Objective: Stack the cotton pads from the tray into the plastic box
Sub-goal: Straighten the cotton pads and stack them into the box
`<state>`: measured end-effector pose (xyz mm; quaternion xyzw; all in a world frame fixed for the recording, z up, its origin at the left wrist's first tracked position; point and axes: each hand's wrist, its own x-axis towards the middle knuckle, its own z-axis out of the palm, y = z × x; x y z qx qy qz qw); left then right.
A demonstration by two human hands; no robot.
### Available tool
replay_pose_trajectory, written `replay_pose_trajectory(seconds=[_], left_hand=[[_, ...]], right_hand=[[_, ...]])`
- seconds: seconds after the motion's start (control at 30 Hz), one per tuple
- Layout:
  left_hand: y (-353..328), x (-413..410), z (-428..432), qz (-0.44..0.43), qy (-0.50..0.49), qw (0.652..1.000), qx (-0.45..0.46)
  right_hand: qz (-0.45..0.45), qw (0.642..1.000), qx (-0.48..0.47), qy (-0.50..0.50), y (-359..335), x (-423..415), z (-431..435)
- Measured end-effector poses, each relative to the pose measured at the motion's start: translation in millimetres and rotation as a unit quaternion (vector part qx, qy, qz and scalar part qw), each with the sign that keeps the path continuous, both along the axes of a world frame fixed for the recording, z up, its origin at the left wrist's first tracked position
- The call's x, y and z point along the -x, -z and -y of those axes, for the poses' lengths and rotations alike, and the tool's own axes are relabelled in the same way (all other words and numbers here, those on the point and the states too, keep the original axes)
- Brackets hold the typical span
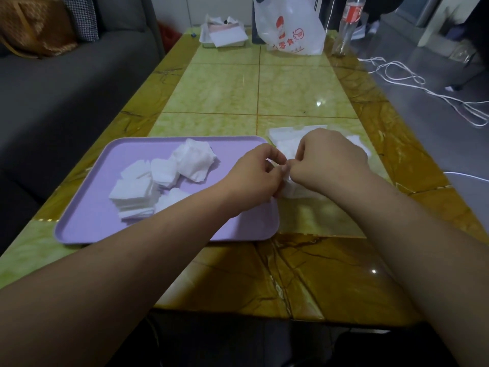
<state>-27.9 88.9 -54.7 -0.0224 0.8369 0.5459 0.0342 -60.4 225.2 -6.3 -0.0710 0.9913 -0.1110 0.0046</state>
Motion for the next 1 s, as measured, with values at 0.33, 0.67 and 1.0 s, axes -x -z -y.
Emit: replay_pose_trajectory(seconds=[0.33,0.67,1.0], left_hand=[[-18.0,-41.8,108.9,-0.044,-0.14,0.886,0.439],[13.0,-30.2,137.1,0.041,-0.031,0.904,0.425],[14.6,-18.8,120.8,-0.068,-0.019,0.934,0.351]], right_hand=[[0.007,0.97,0.124,-0.209,34.2,-38.0,71.7],[0.022,0.964,0.161,-0.21,72.7,-21.6,81.1],[0.031,0.963,0.18,-0.199,72.1,-4.8,74.1]])
